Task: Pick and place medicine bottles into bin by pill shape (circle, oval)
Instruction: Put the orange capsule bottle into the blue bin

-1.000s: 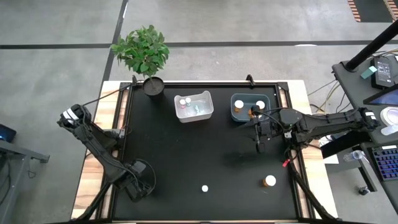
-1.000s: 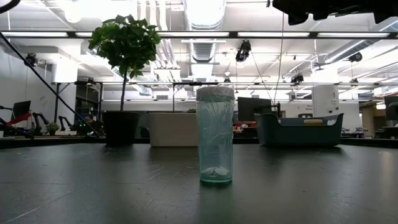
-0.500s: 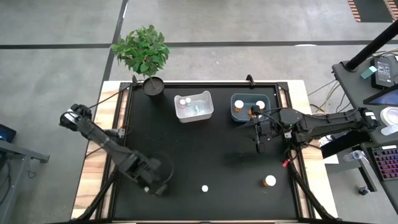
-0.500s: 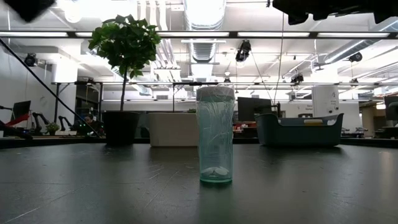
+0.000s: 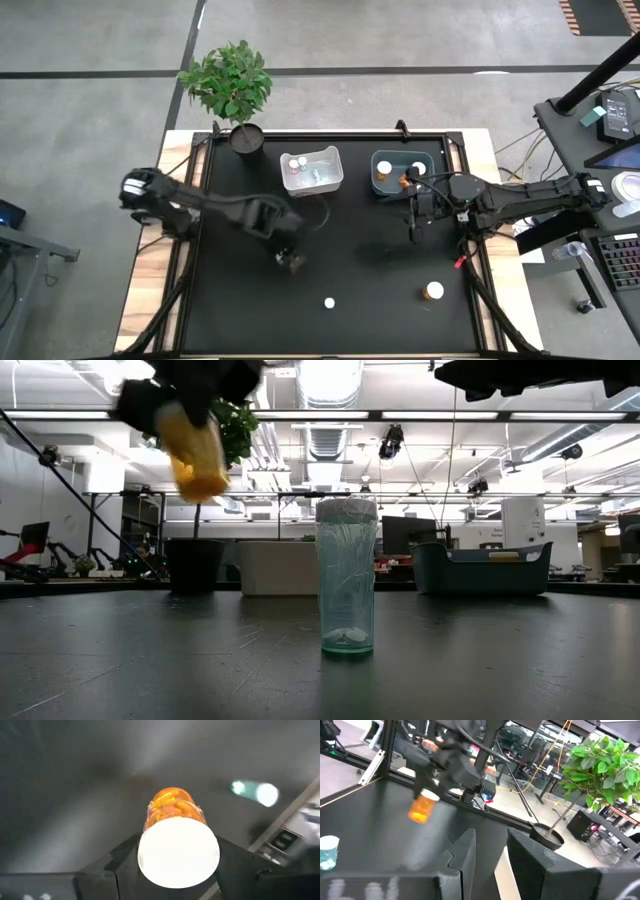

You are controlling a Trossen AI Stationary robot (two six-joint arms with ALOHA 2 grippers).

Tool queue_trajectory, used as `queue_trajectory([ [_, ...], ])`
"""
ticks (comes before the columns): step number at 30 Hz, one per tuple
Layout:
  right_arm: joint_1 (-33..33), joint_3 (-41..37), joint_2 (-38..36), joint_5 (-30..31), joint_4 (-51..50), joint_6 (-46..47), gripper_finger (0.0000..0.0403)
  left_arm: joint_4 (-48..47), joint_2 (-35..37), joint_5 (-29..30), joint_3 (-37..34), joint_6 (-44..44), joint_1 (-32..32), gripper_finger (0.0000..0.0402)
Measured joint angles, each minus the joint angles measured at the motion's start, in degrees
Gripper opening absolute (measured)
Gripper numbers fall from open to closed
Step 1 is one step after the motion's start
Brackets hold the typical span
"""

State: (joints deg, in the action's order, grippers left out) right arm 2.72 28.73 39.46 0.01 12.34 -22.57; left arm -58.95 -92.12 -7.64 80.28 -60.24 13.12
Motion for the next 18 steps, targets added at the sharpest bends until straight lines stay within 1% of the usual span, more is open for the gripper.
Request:
queue_trajectory([
  [4,0.0,0.0,0.0,0.0,0.0,-0.7,0.0105,-6.7,-4.8,1.2,4.8,9.5,-5.5,0.0193],
  [9,0.0,0.0,0.0,0.1,0.0,-1.8,0.0105,-7.7,-12.0,2.1,8.9,18.6,-10.2,0.0193],
  [14,0.0,0.0,0.0,0.1,0.0,-2.5,0.0105,-7.7,-20.3,2.0,16.1,24.8,-12.5,0.0193],
  [18,0.0,0.0,0.0,0.1,0.0,-2.5,0.0105,-8.6,-25.8,2.0,23.0,27.8,-13.1,0.0194],
])
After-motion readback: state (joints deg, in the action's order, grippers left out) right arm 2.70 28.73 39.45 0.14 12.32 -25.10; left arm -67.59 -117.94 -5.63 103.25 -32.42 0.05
